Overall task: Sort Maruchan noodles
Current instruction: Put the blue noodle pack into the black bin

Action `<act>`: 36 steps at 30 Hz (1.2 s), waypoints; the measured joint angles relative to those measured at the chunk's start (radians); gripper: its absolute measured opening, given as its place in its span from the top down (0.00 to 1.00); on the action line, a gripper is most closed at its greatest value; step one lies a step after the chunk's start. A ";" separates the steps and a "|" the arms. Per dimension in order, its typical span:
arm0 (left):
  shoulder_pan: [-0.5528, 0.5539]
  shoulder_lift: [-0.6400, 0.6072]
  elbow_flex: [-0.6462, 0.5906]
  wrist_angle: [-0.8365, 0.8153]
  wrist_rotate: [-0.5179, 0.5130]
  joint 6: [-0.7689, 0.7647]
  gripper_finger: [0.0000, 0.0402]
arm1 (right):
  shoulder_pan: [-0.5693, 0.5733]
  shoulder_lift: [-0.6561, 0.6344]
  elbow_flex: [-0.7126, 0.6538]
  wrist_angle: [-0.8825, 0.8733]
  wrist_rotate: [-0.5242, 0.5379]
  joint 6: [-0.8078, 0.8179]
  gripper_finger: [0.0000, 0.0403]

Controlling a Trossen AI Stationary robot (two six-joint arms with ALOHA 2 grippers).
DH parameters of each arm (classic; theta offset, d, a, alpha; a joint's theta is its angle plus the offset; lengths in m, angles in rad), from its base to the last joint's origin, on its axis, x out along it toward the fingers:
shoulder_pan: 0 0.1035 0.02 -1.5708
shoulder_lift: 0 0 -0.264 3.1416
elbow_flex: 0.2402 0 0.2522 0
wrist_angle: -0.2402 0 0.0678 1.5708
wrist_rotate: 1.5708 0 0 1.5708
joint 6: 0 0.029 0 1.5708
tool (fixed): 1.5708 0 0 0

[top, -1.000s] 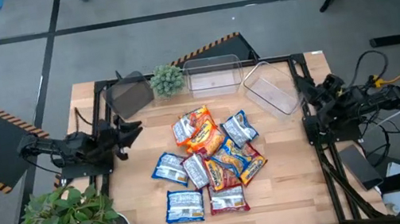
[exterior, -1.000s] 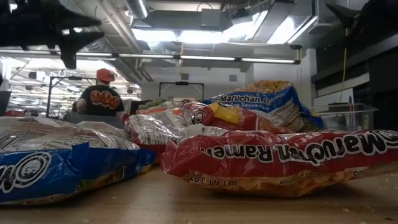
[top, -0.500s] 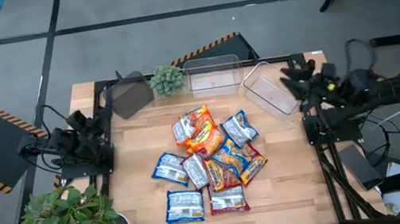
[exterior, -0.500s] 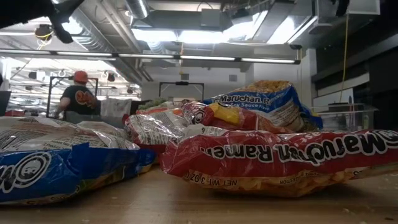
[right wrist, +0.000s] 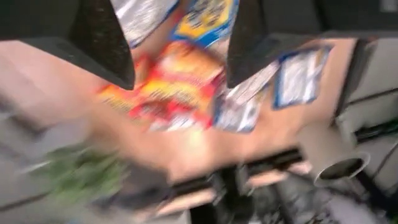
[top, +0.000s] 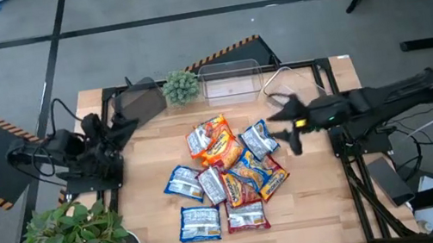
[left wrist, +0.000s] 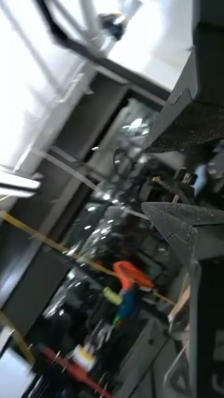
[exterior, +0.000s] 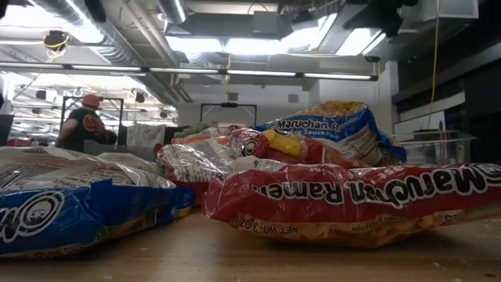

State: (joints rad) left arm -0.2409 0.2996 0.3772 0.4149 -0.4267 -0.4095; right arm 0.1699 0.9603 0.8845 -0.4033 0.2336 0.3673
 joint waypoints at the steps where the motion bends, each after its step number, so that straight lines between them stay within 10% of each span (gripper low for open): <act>1: 0.000 0.025 0.023 -0.021 0.019 0.000 0.64 | 0.000 0.030 0.000 -0.001 -0.039 0.018 0.34; 8: 0.000 0.151 0.138 -0.086 0.127 0.052 0.55 | 0.000 0.235 0.000 -0.004 -0.229 0.135 0.20; 36: 0.000 0.159 0.146 -0.146 0.129 0.045 0.52 | 0.001 0.596 -0.001 0.081 -0.331 0.268 0.20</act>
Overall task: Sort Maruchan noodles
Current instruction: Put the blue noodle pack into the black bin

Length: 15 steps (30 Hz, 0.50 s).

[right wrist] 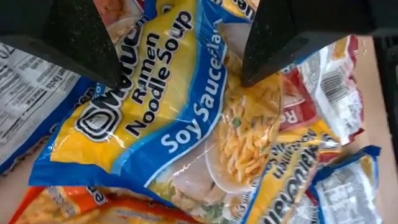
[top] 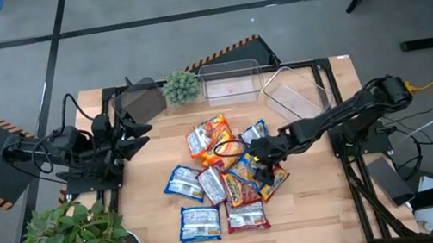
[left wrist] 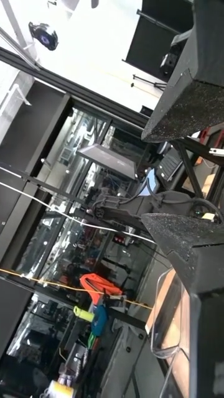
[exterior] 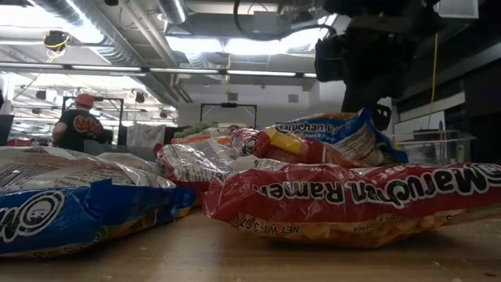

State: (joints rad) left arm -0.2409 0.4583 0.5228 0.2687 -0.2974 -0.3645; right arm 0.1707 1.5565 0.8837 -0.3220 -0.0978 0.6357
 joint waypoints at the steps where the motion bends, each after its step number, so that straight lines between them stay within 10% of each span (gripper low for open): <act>1: 0.000 0.000 0.000 0.000 0.000 0.000 0.52 | 0.000 0.005 0.000 0.000 0.000 0.011 0.21; 15: 0.000 0.000 0.000 0.000 -0.043 0.000 0.52 | -0.001 0.012 0.000 -0.012 -0.027 0.018 0.86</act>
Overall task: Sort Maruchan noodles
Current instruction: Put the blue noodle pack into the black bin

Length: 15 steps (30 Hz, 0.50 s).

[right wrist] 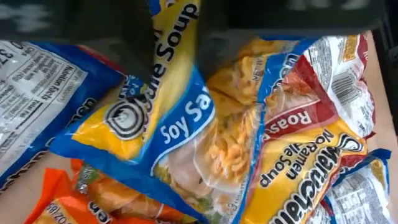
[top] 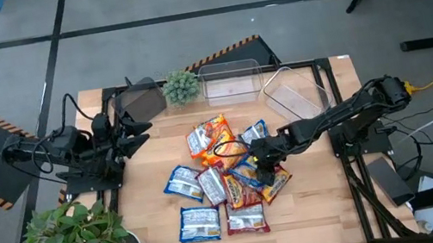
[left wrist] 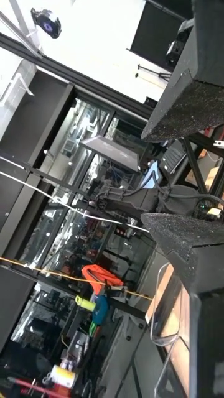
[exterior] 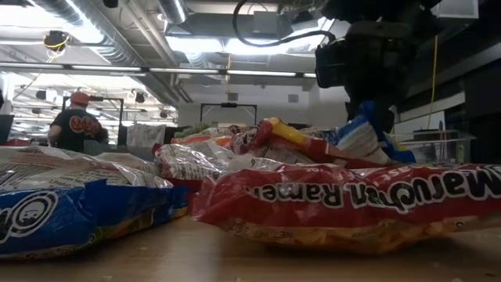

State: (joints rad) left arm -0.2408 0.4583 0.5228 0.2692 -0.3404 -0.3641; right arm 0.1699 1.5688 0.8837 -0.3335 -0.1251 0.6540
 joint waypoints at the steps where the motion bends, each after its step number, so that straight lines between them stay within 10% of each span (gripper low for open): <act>1: 0.000 0.000 0.000 0.000 -0.004 0.000 0.52 | 0.000 0.000 0.000 0.001 -0.006 0.000 0.91; 15: 0.000 0.000 0.000 0.000 -0.019 0.000 0.52 | -0.002 -0.039 0.106 -0.085 -0.007 -0.013 0.99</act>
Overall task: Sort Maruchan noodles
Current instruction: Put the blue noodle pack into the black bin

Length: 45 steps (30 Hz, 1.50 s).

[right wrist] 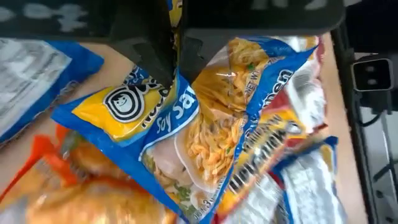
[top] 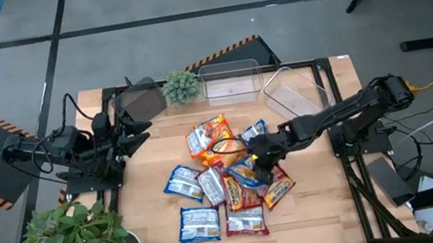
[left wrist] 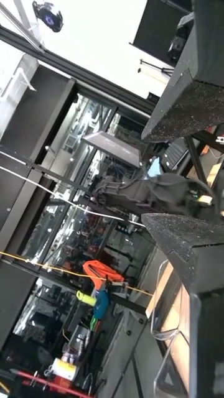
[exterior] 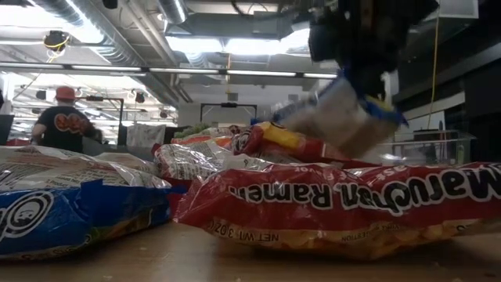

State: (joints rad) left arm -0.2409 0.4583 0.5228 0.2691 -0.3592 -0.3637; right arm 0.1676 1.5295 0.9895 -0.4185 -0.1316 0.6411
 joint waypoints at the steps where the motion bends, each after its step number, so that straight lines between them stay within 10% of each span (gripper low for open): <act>1: 0.000 0.000 0.000 0.000 0.000 0.000 0.52 | -0.005 -0.001 0.027 -0.027 0.010 -0.019 1.00; 18: 0.000 0.000 0.000 -0.008 -0.111 0.001 0.52 | -0.333 -0.008 0.501 -0.290 0.281 -0.384 1.00; 34: 0.000 -0.058 0.001 0.017 -0.226 0.008 0.52 | -0.503 0.226 0.522 0.321 0.110 -0.402 1.00; 45: 0.000 -0.067 0.001 -0.022 -0.235 0.007 0.52 | -0.501 0.450 0.804 0.123 0.070 -0.439 1.00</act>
State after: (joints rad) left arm -0.2406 0.3912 0.5236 0.2470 -0.5939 -0.3568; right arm -0.3332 1.9793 1.7940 -0.2954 -0.0615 0.2024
